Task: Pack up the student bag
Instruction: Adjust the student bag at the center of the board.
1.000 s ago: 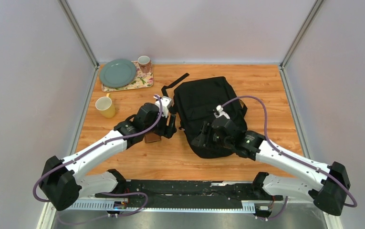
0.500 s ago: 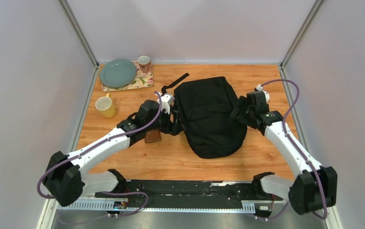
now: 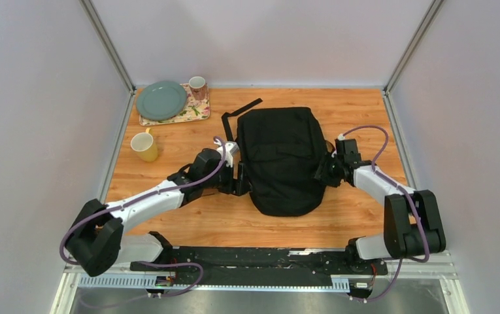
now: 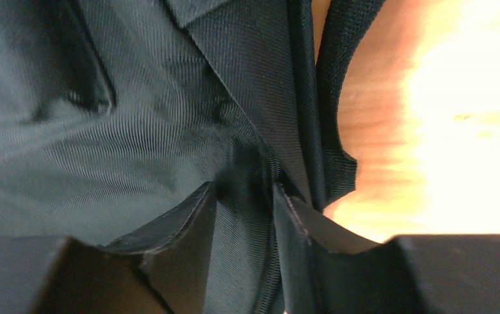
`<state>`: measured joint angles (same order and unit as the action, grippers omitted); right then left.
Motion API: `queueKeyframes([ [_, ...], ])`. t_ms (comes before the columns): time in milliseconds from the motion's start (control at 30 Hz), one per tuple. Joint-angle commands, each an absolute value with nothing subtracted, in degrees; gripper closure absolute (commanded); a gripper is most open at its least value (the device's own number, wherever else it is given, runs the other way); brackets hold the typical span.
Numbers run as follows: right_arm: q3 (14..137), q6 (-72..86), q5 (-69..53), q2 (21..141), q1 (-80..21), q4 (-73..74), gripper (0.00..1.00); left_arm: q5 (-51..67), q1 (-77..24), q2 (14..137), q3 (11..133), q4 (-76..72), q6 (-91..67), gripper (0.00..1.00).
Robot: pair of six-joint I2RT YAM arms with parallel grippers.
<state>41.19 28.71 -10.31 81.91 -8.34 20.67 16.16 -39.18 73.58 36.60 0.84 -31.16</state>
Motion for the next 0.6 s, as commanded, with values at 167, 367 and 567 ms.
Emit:
queueKeyframes([
  [167,24.89,34.36,-19.44,68.39,-19.06,14.24,1.0,0.7,-38.94,56.69,43.85,11.16,-22.24,0.2],
  [367,21.98,37.43,-14.77,62.41,-24.35,17.31,0.94,9.03,-38.85,66.43,52.73,10.65,-21.62,0.19],
  [567,24.96,41.04,-4.42,55.12,-24.35,24.43,0.56,22.38,-39.02,83.82,63.61,7.82,-24.08,0.19],
])
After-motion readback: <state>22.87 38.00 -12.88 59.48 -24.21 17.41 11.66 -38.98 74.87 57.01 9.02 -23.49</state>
